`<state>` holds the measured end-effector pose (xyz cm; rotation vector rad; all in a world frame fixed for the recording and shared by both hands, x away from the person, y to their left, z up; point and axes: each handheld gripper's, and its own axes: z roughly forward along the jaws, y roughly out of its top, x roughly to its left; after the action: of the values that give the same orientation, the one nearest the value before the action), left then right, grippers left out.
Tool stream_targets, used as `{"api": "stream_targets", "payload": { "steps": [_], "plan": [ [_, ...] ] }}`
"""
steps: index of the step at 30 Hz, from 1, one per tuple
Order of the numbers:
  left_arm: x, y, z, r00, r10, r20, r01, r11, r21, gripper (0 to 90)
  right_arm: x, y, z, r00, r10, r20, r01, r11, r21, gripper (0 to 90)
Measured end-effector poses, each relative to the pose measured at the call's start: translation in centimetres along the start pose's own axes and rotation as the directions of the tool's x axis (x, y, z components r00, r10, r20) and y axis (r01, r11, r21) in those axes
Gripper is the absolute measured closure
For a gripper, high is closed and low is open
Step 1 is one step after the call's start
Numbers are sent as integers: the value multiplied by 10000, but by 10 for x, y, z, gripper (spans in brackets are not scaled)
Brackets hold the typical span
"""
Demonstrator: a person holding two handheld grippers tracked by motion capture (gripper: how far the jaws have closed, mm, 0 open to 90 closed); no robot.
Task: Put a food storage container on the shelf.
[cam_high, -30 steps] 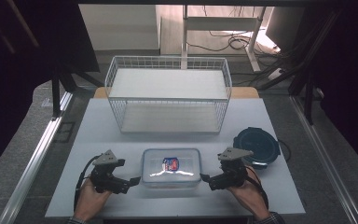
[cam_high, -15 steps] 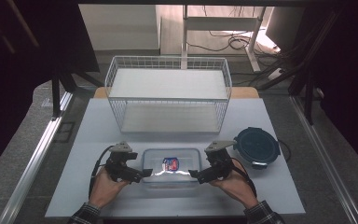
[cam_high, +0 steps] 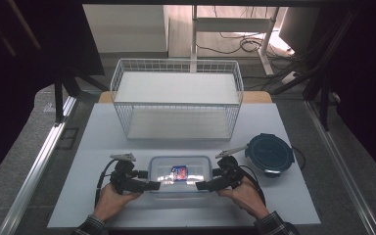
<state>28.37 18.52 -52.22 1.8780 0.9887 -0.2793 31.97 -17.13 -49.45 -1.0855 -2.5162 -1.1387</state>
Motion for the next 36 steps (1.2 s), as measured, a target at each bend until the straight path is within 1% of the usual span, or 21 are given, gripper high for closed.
{"api": "stream_targets", "payload": {
  "steps": [1,2,3,4,5,7,9,11,13,15,17,19,21,23,25,28,31,32,36],
  "plan": [
    [0,-1,-2,10000,15,39,-15,10000,-8,250,2,-1,-5,10000,61,78,-61,10000,-59,167],
    [-1,-3,-6,9999,-61,108,63,9998,-168,282,3,-1,-8,10000,46,84,-46,10000,-78,199],
    [-2,-4,-8,9998,-101,161,105,9996,-278,338,4,-3,-12,10000,50,66,-49,9998,-184,258],
    [-2,-8,-12,9993,-241,284,256,9984,-504,378,4,-4,-15,9999,159,30,-158,9994,-314,305],
    [-3,-10,-13,9987,-362,363,384,9973,-627,419,3,-7,-21,9991,422,-84,-425,9979,-484,356],
    [-5,-14,-16,9973,-528,501,568,9950,-817,472,2,-11,-25,9976,600,-344,-624,9954,-725,425],
    [-9,-17,-18,9971,-578,486,622,9936,-944,499,1,-15,-30,9950,824,-571,-873,9922,-886,473],
    [-12,-18,-19,9977,-574,372,610,9929,-1021,510,3,-17,-32,9939,934,-590,-986,9908,-927,491],
    [-15,-19,-20,9976,-624,302,654,9919,-1090,518,6,-17,-33,9934,1032,-509,-1077,9894,-975,502],
    [-15,-19,-20,9968,-708,365,747,9900,-1200,528,7,-18,-34,9919,1163,-517,-1211,9873,-1031,518],
    [-14,-17,-20,9963,-789,334,826,9883,-1284,535,7,-18,-36,9911,1232,-510,-1282,9855,-1111,526],
    [-13,-14,-19,9967,-784,213,805,9882,-1303,536,8,-17,-36,9928,1139,-359,-1174,9859,-1188,526],
    [-12,-10,-19,9966,-811,158,825,9866,-1407,534,9,-16,-37,9948,1004,-199,-1021,9859,-1328,526],
    [-13,-7,-20,9971,-747,168,763,9858,-1498,534,9,-13,-39,9961,880,-102,-885,9844,-1520,527],
    [-15,-1,-22,9981,-593,141,608,9844,-1650,534,10,-10,-43,9971,760,-33,-754,9822,-1721,528],
    [-17,4,-25,9987,-500,57,502,9840,-1711,534,11,-6,-47,9983,584,2,-573,9800,-1904,528],
    [-18,10,-28,9990,-438,-34,426,9845,-1703,534,11,-2,-48,9988,496,-3,-487,9790,-1978,527],
    [-18,12,-29,9988,-490,-65,471,9834,-1752,533,10,-1,-49,9989,472,-13,-466,9787,-1998,528],
    [-20,24,-35,9992,-322,-228,273,9816,-1888,530,10,7,-51,9996,262,-49,-266,9756,-2181,531]
  ]
}}
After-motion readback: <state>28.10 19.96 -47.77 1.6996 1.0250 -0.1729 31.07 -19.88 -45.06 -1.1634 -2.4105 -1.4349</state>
